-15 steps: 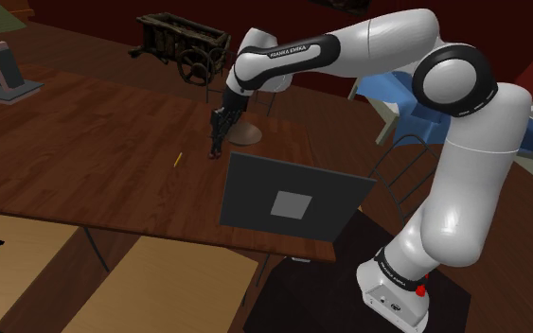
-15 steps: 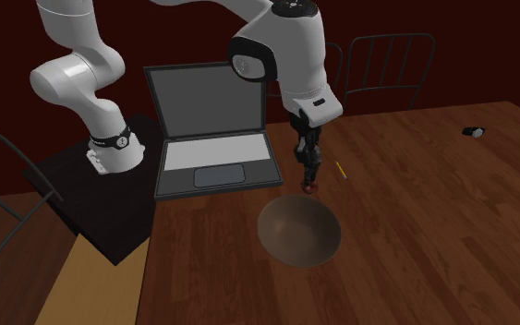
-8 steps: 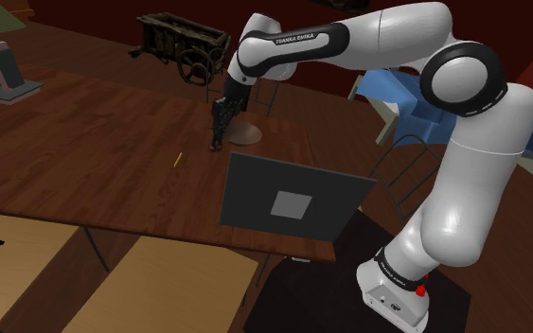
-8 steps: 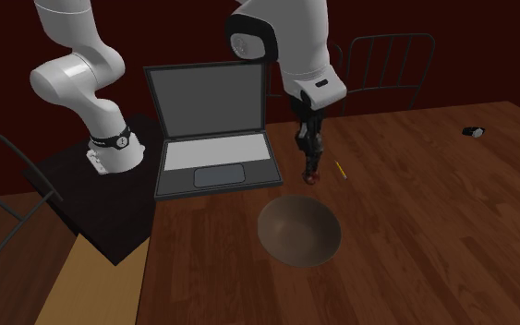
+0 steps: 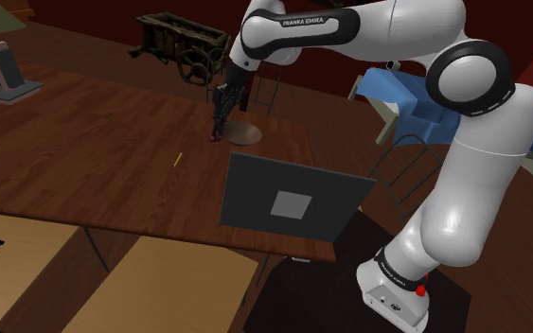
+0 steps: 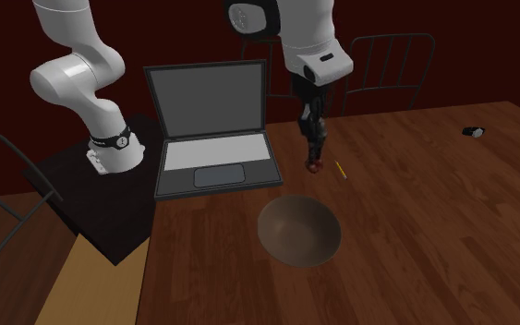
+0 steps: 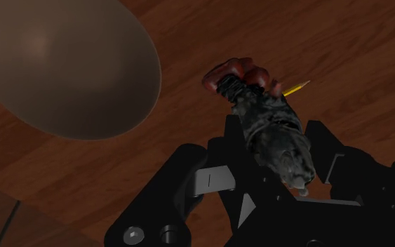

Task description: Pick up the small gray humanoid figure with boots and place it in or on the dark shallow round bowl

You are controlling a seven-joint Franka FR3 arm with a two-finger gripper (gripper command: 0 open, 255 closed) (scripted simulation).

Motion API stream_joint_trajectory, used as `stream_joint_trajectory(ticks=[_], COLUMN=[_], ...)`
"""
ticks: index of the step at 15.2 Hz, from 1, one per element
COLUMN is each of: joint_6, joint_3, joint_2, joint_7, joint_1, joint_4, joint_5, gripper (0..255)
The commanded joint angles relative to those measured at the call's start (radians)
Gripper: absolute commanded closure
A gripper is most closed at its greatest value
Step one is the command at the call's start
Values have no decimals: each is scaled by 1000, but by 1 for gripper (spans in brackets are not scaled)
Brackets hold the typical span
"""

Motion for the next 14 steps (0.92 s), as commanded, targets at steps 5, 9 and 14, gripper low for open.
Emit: stream_joint_trajectory(ticks=[5, 9, 14], joint_6=[-75, -129, -215], joint_3=[-2, -22, -52], joint_2=[-13, 2, 52], joint_7=[14, -42, -131], joint_1=[-1, -44, -115], joint_4=[62, 120, 235], joint_5=[-6, 5, 22], gripper=[255, 255, 255])
